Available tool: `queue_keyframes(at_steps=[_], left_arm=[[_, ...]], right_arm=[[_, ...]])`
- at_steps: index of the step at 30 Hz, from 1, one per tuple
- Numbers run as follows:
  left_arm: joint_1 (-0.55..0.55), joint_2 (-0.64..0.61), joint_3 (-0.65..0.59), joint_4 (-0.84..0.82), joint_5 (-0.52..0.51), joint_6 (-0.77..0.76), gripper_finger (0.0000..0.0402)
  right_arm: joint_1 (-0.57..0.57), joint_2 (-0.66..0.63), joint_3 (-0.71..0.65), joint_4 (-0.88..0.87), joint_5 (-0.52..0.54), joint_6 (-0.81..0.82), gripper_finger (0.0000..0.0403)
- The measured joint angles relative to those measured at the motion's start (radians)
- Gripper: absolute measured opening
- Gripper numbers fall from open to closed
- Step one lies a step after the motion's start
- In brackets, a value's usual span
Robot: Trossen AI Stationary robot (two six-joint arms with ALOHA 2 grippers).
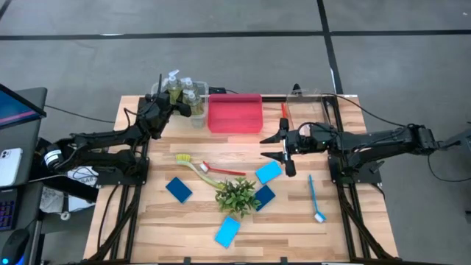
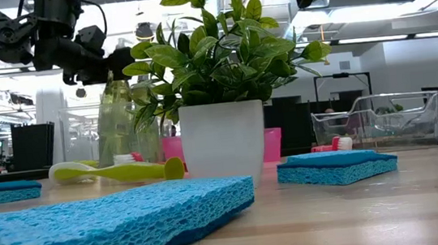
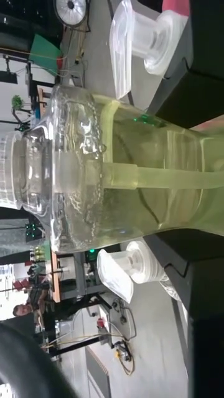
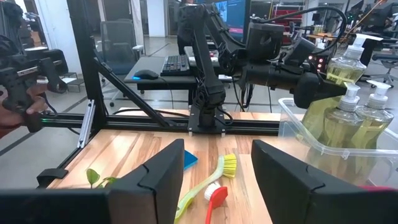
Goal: Pick & Place Kitchen Sink Supplies
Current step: Put the yellow dishwashing liquid into the white bin
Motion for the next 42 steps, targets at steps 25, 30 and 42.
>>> queue_keyframes(at_steps=[25, 30, 42], left_arm=[[0.000, 0.000, 0.000, -0.007, -0.008, -0.032, 0.0251], [0.000, 0.000, 0.000, -0.018, -0.008, -0.033, 0.0262], [0.000, 0.000, 0.000, -0.072, -0.049, -0.050, 0.0286]], right_arm=[[0.000, 0.000, 0.000, 0.001, 0.000, -0.001, 0.0185], [0.000, 0.000, 0.000, -0.005, 0.000, -0.001, 0.0182], [0.000, 0.000, 0.000, -0.007, 0.000, 0.000, 0.0185]])
